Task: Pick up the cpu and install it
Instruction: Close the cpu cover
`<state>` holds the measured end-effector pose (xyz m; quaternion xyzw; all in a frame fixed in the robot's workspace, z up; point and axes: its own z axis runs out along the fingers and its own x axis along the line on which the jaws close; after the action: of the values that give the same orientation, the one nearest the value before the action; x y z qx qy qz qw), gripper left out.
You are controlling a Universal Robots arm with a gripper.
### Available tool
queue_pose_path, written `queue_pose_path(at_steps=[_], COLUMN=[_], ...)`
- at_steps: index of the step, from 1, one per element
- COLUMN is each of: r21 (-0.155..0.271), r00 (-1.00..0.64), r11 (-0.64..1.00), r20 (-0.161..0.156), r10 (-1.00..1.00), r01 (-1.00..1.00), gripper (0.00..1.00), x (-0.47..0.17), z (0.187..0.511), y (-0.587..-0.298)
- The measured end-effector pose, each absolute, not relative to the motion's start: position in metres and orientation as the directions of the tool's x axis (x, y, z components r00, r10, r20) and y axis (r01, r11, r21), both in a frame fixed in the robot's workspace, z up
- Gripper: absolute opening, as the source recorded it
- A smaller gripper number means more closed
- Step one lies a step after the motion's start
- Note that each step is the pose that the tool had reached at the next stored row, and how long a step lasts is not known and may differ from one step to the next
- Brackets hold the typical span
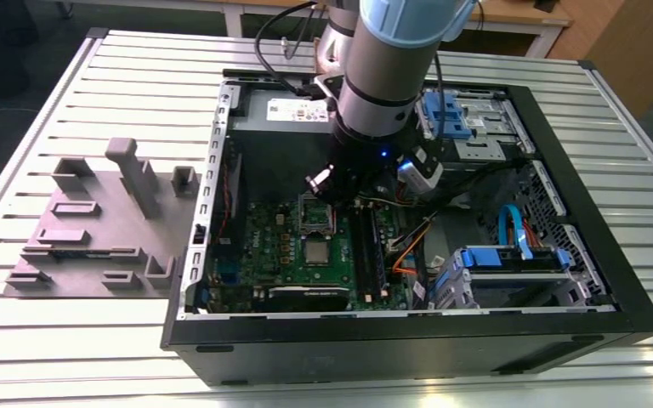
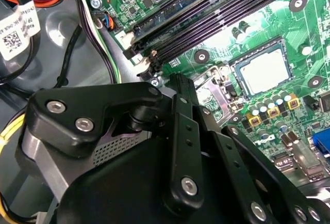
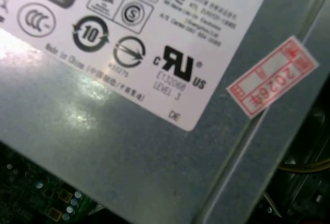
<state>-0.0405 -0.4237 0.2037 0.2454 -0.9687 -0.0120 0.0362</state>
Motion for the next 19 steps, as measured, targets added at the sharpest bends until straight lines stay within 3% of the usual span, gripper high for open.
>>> queue_pose_path(at_steps=[19], r21=[0.040], r00=[-0.877], r11=[0.879], r20=[0.062], r10=[-0.476], r01=[-0.475], gripper=[0.10], x=[-0.0471], z=[0.2105], y=[-0.4281])
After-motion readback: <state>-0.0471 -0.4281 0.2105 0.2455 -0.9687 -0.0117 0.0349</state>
